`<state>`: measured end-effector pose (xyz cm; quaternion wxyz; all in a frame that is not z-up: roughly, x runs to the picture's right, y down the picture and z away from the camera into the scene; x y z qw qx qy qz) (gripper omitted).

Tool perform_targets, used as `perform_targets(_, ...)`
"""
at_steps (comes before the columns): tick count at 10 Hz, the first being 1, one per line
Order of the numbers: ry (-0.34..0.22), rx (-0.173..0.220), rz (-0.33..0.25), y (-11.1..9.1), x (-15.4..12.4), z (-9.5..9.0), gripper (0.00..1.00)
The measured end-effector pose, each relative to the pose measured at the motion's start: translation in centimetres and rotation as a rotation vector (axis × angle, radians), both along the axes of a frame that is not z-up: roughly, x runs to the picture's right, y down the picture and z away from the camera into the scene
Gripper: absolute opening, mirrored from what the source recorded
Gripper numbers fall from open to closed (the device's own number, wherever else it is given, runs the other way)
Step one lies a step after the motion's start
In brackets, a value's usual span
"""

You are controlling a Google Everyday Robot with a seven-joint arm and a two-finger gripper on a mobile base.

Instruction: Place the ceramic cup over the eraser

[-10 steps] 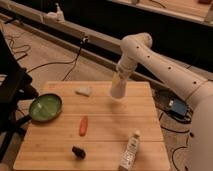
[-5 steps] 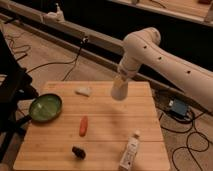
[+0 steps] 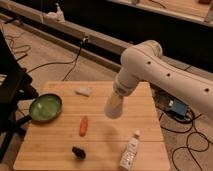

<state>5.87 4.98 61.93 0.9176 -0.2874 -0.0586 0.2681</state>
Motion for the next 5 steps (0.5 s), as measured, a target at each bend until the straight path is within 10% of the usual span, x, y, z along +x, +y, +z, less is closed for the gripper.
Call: perform_targets(5, -0.004, -0.001, -0.002, 0.30, 0.03, -0.28, 0.00)
